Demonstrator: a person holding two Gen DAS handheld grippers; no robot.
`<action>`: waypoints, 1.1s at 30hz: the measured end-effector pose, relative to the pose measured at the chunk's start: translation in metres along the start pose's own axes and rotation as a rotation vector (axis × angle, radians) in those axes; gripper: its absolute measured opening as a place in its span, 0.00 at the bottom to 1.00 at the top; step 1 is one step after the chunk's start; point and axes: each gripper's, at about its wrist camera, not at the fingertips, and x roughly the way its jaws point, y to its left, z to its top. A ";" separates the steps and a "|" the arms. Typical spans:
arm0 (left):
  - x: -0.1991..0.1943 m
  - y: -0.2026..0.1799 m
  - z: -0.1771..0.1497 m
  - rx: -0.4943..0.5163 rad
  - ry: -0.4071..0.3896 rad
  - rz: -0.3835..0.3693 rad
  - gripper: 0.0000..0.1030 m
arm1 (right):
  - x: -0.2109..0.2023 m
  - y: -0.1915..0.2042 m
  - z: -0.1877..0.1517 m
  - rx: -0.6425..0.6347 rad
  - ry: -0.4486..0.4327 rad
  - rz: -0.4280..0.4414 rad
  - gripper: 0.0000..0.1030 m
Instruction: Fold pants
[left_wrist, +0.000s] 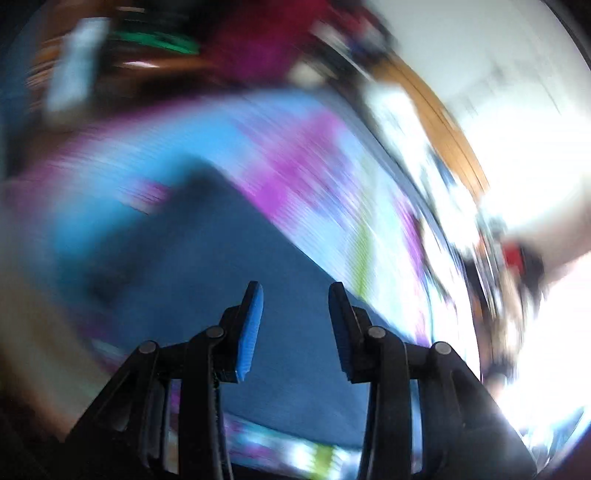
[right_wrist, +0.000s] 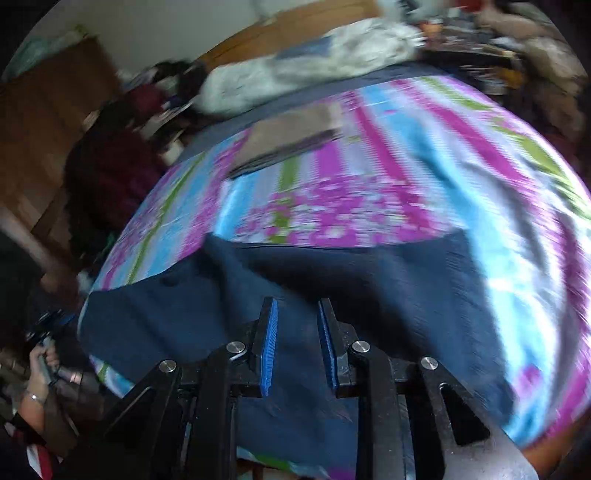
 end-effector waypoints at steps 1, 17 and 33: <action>0.028 -0.037 -0.017 0.063 0.072 -0.064 0.36 | 0.041 0.014 0.016 -0.033 0.068 0.072 0.24; 0.177 -0.147 -0.120 0.097 0.429 -0.242 0.37 | 0.102 -0.002 0.064 -0.064 -0.031 0.183 0.03; 0.169 -0.134 -0.124 0.165 0.369 -0.241 0.37 | 0.028 -0.096 -0.050 0.078 -0.093 -0.052 0.08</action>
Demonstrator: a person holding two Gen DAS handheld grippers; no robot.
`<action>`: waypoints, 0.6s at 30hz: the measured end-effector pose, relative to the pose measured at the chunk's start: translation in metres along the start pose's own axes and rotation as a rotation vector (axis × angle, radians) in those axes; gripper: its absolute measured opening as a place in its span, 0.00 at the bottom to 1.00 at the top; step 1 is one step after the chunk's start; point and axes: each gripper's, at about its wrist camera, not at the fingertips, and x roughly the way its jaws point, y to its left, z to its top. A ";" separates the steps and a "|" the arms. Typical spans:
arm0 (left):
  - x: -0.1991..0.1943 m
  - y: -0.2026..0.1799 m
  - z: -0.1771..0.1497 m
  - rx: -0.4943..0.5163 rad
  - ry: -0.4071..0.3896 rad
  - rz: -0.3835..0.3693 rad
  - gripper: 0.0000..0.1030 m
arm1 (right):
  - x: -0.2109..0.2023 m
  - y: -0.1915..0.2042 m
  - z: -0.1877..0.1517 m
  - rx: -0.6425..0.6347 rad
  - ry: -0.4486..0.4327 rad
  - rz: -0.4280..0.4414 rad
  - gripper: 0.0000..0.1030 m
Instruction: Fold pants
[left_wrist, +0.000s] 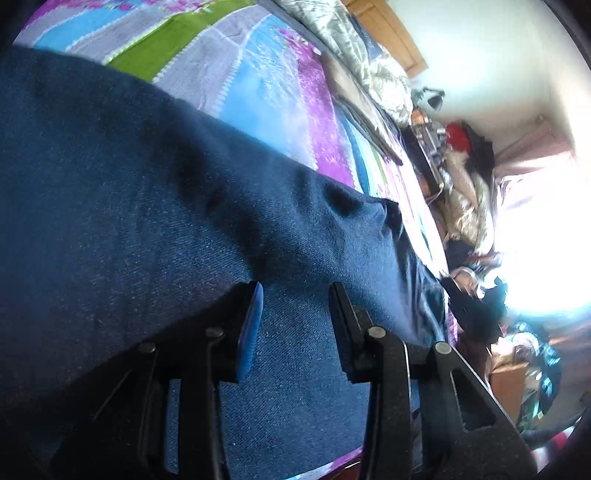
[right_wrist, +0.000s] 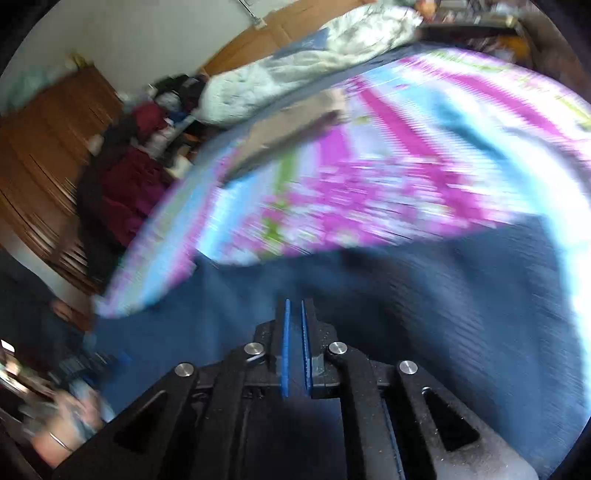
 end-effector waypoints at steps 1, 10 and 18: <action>0.001 -0.002 0.001 0.023 0.006 0.003 0.37 | -0.009 -0.016 -0.007 0.016 0.006 -0.107 0.05; -0.052 0.009 0.017 0.093 -0.099 -0.004 0.37 | -0.053 0.037 -0.012 0.067 -0.107 0.060 0.09; -0.140 0.143 0.063 -0.128 -0.275 0.163 0.37 | 0.033 0.229 -0.055 -0.256 0.267 0.320 0.10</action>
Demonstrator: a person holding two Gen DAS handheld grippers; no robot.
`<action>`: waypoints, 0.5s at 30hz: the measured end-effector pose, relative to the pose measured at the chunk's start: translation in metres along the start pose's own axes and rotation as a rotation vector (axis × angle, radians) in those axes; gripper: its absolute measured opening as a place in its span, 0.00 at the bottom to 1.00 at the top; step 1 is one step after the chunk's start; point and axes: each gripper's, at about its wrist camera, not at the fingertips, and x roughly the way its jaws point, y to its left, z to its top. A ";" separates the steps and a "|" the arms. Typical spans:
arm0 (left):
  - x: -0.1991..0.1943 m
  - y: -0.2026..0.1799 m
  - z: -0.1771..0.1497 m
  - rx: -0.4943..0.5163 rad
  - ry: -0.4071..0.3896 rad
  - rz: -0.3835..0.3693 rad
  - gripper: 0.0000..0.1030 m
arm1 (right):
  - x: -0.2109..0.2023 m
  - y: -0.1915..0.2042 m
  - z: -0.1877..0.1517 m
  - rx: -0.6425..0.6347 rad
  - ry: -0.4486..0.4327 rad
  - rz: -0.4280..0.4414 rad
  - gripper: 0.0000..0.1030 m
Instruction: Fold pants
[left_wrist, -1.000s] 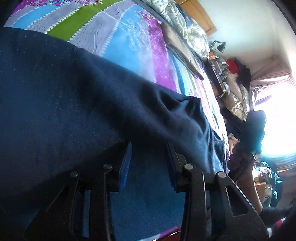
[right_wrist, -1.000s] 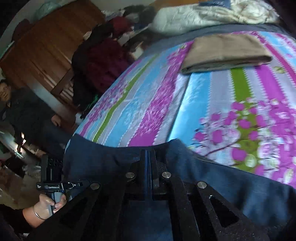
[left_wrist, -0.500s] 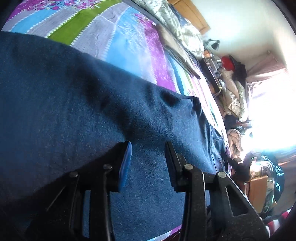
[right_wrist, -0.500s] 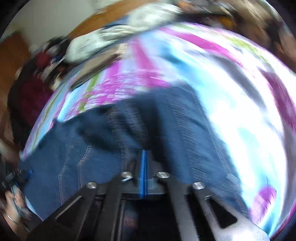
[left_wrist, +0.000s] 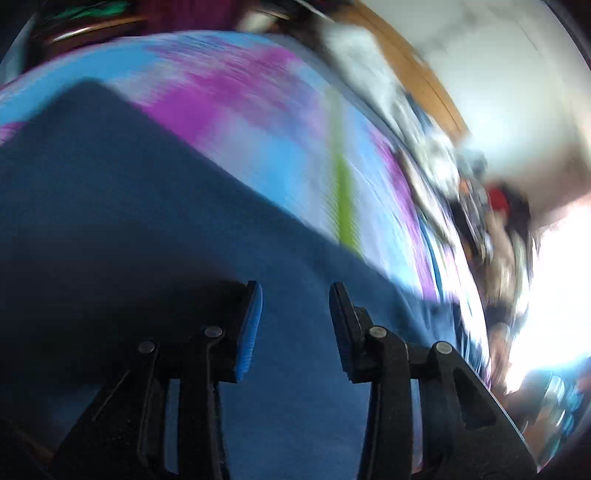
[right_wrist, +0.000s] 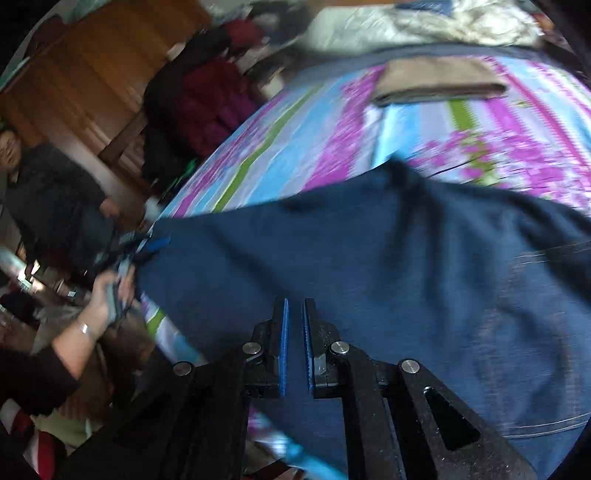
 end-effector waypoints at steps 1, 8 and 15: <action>-0.012 0.016 0.019 -0.046 -0.030 -0.020 0.38 | 0.009 0.008 -0.001 -0.006 0.026 0.005 0.10; -0.109 0.079 0.046 -0.187 -0.389 -0.039 0.69 | 0.094 0.117 0.043 -0.451 0.072 0.124 0.35; -0.164 0.138 -0.070 -0.425 -0.677 -0.074 0.81 | 0.309 0.303 0.159 -0.947 0.162 0.368 0.52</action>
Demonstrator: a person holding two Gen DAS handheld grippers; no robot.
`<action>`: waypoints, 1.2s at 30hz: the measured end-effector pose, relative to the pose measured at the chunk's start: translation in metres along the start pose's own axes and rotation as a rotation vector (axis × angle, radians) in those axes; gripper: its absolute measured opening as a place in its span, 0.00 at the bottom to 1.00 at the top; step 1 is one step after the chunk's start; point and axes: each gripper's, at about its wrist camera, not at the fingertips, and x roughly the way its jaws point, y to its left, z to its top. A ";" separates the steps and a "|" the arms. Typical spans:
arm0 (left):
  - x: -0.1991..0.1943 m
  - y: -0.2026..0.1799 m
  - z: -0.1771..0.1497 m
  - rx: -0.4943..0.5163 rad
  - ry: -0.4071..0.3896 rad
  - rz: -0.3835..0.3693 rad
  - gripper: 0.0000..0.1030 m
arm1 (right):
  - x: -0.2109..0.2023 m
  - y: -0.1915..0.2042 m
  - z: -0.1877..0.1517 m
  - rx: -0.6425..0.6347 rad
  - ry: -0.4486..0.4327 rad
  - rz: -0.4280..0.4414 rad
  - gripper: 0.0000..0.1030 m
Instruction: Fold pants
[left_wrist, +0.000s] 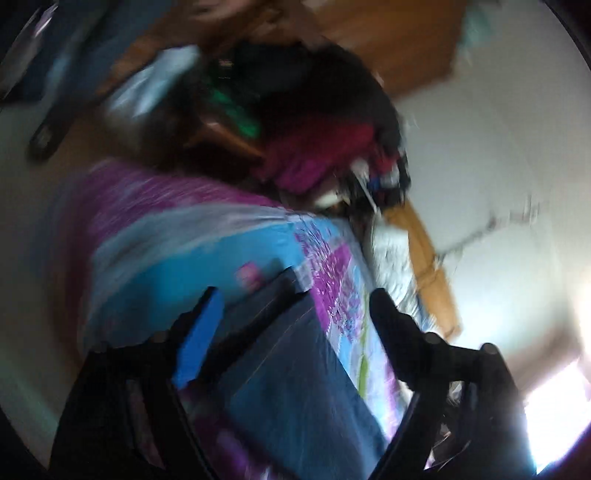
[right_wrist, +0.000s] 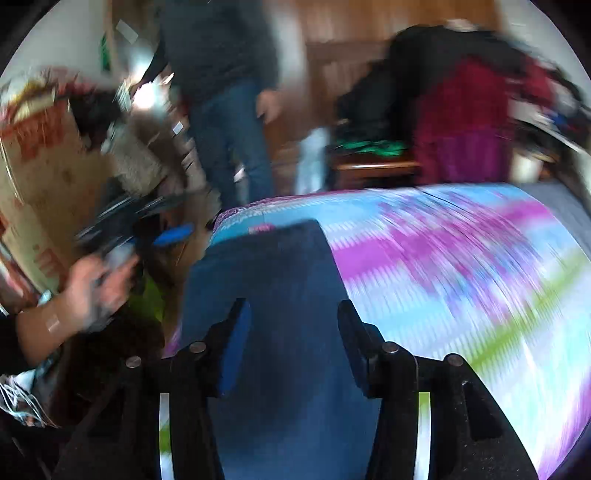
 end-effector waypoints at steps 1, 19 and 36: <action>-0.006 0.010 -0.007 -0.035 0.002 -0.006 0.81 | 0.026 -0.004 0.016 -0.026 0.027 0.029 0.52; 0.042 -0.010 -0.053 0.310 0.112 0.178 0.65 | 0.182 -0.029 0.054 -0.192 0.275 0.172 0.31; 0.035 -0.016 -0.064 0.352 0.027 0.332 0.21 | 0.168 -0.037 0.047 -0.148 0.232 0.137 0.14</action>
